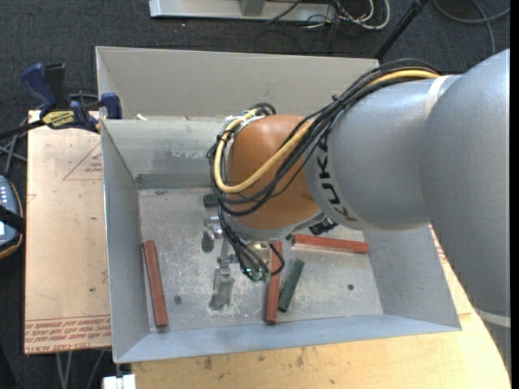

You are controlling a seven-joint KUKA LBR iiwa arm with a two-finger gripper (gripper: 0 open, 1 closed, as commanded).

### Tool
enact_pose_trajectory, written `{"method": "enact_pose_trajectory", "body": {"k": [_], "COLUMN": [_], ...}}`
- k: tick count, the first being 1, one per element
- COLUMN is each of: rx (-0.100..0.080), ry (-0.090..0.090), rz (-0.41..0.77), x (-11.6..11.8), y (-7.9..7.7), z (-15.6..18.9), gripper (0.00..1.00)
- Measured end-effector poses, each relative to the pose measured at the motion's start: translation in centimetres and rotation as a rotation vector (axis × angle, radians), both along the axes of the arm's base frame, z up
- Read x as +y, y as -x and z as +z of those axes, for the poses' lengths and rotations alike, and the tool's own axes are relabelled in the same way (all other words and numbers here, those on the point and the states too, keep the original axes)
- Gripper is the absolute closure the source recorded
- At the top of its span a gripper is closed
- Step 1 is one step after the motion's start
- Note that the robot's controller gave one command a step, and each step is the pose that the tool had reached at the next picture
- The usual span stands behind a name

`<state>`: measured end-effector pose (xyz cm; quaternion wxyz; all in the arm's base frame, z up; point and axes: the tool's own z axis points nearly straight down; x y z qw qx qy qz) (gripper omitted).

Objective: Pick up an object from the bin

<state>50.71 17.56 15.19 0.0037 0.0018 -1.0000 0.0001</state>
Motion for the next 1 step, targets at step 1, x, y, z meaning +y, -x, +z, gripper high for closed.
{"method": "enact_pose_trajectory", "body": {"k": [1], "rx": [-0.007], "ry": [-0.001], "rz": [-0.003], "x": [-0.07], "y": [-0.22], "z": [0.37], "gripper": [0.0]}}
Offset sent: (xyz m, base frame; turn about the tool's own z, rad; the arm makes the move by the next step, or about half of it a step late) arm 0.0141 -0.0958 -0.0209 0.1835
